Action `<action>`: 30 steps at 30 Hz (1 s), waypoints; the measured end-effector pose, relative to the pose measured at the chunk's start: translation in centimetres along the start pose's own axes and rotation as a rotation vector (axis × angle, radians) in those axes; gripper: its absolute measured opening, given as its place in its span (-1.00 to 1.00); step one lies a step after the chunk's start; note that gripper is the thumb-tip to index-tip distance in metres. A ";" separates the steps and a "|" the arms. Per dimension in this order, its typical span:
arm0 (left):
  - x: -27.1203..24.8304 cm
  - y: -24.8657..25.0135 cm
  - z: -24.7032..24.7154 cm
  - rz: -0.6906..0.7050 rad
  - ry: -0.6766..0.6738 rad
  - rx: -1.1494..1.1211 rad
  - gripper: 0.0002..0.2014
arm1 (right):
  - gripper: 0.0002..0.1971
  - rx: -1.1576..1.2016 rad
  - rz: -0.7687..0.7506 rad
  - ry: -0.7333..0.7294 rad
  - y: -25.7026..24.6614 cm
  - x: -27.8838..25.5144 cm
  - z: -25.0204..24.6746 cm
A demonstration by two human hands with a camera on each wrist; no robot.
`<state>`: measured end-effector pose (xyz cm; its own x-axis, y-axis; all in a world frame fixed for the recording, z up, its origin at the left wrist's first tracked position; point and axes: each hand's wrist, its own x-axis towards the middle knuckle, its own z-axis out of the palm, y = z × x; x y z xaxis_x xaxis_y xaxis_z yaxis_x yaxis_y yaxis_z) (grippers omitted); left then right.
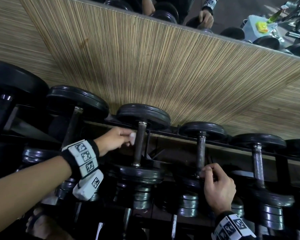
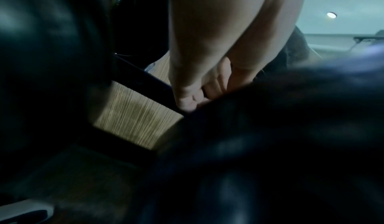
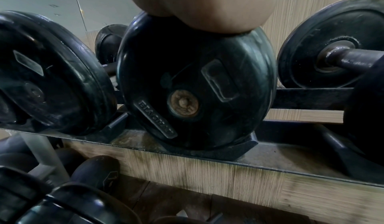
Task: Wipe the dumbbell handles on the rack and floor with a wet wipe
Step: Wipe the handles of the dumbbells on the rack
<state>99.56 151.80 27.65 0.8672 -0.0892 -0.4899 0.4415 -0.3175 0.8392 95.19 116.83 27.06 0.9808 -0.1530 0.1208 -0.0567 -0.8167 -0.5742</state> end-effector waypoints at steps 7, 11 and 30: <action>0.5 1.1 0.5 -0.029 -0.055 -0.019 -0.71 | -0.66 0.001 0.007 -0.005 -0.1 0.0 -0.2; -0.7 -1.8 1.0 -0.043 -0.211 0.032 -0.76 | -0.65 -0.001 -0.007 0.003 0.0 0.0 -0.2; -0.7 -1.6 1.2 -0.078 -0.210 0.020 -0.73 | -0.68 0.032 -0.044 0.015 -0.2 0.0 -0.5</action>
<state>98.00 151.19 26.38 0.7627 -0.2580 -0.5930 0.4987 -0.3492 0.7933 95.10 116.72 27.52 0.9794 -0.1252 0.1583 -0.0069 -0.8048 -0.5935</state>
